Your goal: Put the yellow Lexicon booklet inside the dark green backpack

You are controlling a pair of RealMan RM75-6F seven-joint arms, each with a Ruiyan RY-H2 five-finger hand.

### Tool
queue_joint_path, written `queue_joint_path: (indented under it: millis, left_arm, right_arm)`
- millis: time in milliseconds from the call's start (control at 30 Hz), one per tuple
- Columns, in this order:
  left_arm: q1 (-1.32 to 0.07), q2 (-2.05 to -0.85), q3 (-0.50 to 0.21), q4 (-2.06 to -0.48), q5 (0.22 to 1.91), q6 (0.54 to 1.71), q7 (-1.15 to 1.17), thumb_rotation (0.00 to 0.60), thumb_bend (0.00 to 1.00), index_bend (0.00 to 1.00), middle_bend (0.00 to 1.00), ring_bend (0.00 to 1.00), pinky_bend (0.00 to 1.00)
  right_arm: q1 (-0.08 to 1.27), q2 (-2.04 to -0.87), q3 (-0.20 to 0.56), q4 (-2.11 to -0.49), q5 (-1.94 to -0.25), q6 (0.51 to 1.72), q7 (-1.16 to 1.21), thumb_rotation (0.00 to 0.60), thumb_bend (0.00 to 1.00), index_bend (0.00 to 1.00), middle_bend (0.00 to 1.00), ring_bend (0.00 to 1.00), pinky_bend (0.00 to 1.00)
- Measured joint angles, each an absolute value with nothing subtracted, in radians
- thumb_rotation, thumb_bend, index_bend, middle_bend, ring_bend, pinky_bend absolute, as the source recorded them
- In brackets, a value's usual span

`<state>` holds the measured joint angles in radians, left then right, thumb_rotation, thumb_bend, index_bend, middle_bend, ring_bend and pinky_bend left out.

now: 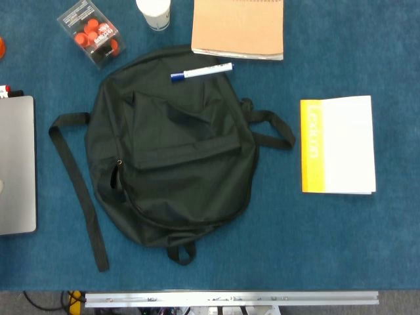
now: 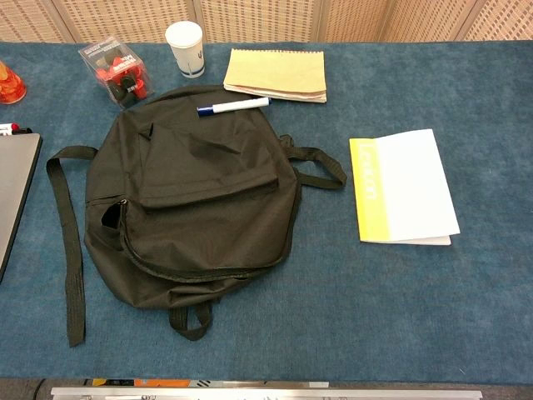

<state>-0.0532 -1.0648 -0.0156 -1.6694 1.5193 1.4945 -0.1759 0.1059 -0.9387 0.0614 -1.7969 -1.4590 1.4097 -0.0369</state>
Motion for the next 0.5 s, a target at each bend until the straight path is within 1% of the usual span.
queue_joint_path:
  millis: [333, 500]
  left_arm:
    - [-0.049, -1.064, -0.011, -1.665, 1.522, 1.495, -0.183, 0.600, 0.20, 0.22, 0.13, 0.08, 0.03]
    - [-0.048, -1.066, -0.010, -1.661, 1.522, 1.497, -0.190, 0.600, 0.20, 0.22, 0.13, 0.08, 0.03]
  right_arm:
    - [0.123, -0.932, 0.061, -1.806, -1.462, 1.381, -0.048, 0.600, 0.06, 0.57, 0.51, 0.37, 0.53]
    - [0.144, -0.917, 0.066, -1.824, -1.447, 1.339, -0.052, 0.600, 0.06, 0.53, 0.51, 0.37, 0.53]
